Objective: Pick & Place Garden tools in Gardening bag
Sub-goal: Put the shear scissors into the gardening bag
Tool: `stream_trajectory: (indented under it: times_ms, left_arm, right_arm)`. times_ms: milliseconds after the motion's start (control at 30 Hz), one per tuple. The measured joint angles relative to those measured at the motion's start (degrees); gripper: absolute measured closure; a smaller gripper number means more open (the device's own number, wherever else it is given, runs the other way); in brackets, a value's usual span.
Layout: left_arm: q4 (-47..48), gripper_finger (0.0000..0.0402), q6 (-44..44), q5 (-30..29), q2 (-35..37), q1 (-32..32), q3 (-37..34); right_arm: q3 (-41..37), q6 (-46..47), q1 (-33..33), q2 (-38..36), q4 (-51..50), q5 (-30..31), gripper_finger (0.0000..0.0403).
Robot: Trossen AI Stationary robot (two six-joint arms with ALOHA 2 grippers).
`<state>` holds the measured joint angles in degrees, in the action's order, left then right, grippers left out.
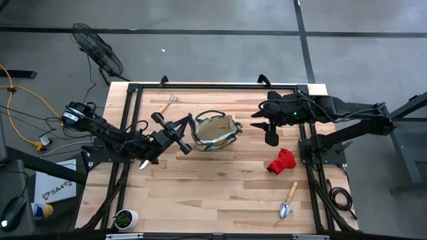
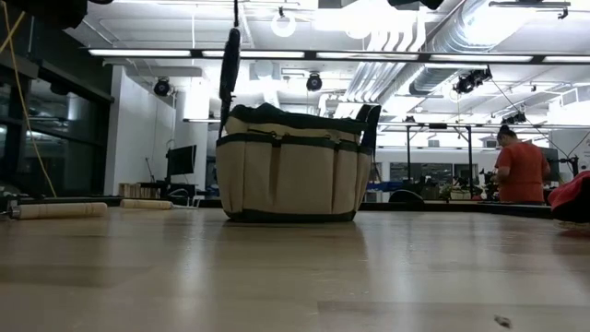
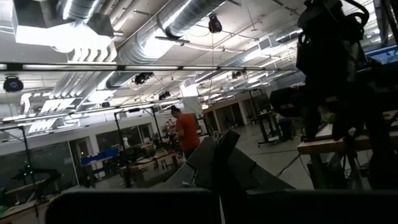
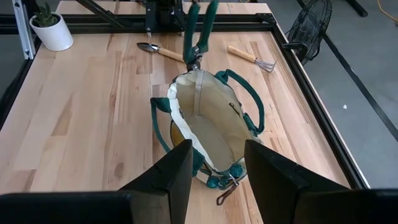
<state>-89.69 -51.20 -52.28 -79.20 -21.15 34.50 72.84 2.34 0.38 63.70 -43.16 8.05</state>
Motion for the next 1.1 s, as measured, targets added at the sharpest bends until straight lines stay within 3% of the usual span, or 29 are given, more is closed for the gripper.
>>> stream_trajectory:
  times_ms: [567,933,1100]
  left_arm:
    - [-0.07,0.0402,0.0,-3.0,1.42,-4.81,0.04]
    - [1.11,0.0402,2.24,-10.96,1.76,-6.78,0.07]
    - [0.18,0.0402,1.47,-11.35,1.79,-7.13,0.07]
  right_arm:
    - [0.0,-0.01,-0.02,0.0,0.0,1.01,0.0264]
    - [0.0,-0.01,-0.02,0.0,0.0,1.01,0.0264]
    - [0.0,-0.01,-0.02,0.02,-0.01,1.01,0.0264]
